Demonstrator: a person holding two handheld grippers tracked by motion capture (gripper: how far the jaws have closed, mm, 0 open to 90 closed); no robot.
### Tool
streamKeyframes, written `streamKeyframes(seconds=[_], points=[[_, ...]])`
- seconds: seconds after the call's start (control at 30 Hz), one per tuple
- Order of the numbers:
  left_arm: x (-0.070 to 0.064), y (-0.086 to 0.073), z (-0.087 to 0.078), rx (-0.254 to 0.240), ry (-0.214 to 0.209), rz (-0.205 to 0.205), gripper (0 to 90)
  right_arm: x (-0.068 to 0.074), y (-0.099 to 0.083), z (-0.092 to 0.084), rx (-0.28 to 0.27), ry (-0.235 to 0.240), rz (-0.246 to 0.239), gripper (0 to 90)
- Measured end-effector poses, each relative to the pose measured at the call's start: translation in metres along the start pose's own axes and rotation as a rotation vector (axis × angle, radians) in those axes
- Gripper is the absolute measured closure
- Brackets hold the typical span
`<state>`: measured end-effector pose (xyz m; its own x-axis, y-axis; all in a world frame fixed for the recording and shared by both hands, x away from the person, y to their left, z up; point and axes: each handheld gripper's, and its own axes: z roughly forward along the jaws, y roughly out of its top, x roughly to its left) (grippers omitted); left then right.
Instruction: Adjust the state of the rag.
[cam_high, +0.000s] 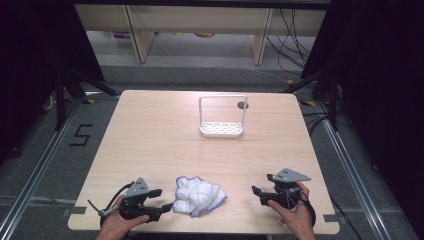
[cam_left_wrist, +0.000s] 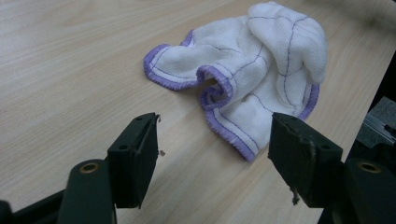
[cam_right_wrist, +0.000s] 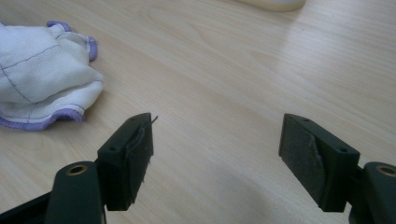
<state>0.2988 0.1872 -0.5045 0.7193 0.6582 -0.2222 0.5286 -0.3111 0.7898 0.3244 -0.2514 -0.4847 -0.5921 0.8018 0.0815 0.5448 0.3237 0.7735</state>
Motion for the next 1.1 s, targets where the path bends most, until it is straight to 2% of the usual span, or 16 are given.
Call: streamKeyframes(seconds=[0.07, 0.2, 0.3, 0.37, 0.4, 0.6, 0.63, 0.73, 0.8, 0.83, 0.87, 0.9, 0.93, 1.0, 1.07, 1.1], points=[[0.000, 0.000, 0.001, -0.009, -0.004, 0.001, 33.9, 0.001, 0.000, 0.000, 0.003, 0.004, 0.004, 27.1], [-0.002, 0.002, 0.002, -0.007, -0.016, 0.003, 36.7, 0.000, 0.001, 0.001, 0.007, 0.031, -0.025, 27.7], [-0.007, 0.003, 0.005, -0.017, -0.017, 0.005, 40.4, 0.001, 0.001, 0.002, 0.002, 0.017, -0.031, 27.8], [-0.008, 0.005, 0.008, -0.025, -0.020, 0.008, 43.0, 0.004, 0.001, 0.002, 0.013, 0.016, 0.001, 28.0], [-0.009, 0.006, 0.009, -0.019, -0.020, 0.013, 45.1, 0.002, 0.001, 0.003, 0.005, 0.012, -0.019, 28.0], [-0.013, 0.011, 0.019, -0.020, -0.040, 0.034, 52.2, 0.002, 0.001, 0.005, 0.007, 0.025, -0.032, 28.0], [-0.015, 0.012, 0.020, -0.017, -0.028, 0.029, 53.2, 0.002, 0.002, 0.005, 0.007, 0.024, -0.038, 28.0], [-0.016, 0.014, 0.025, 0.000, -0.023, 0.057, 58.4, 0.003, 0.001, 0.005, 0.012, 0.019, -0.024, 28.0], [-0.016, 0.016, 0.029, -0.010, -0.034, 0.064, 68.7, 0.003, 0.002, 0.006, 0.010, 0.023, -0.027, 28.0], [-0.016, 0.017, 0.030, -0.005, -0.029, 0.074, 73.4, 0.002, 0.002, 0.006, 0.014, 0.046, -0.031, 28.0], [-0.016, 0.018, 0.032, -0.030, -0.025, 0.083, 79.3, 0.002, 0.003, 0.006, 0.014, 0.056, -0.045, 28.0], [-0.015, 0.021, 0.030, -0.019, -0.011, 0.106, 83.1, 0.003, 0.002, 0.006, 0.014, 0.046, -0.030, 28.0], [-0.017, 0.024, 0.030, -0.045, -0.009, 0.106, 85.4, 0.003, 0.002, 0.006, 0.014, 0.046, -0.030, 28.2], [-0.019, 0.032, 0.025, -0.055, -0.007, 0.137, 86.6, 0.006, 0.002, 0.004, 0.008, 0.030, -0.001, 28.3], [-0.022, 0.038, 0.020, -0.061, -0.023, 0.151, 86.8, 0.005, 0.003, 0.004, 0.006, 0.034, -0.009, 28.4], [-0.026, 0.045, 0.018, -0.083, -0.039, 0.150, 86.8, 0.003, 0.004, 0.003, -0.009, 0.039, -0.027, 28.4]])
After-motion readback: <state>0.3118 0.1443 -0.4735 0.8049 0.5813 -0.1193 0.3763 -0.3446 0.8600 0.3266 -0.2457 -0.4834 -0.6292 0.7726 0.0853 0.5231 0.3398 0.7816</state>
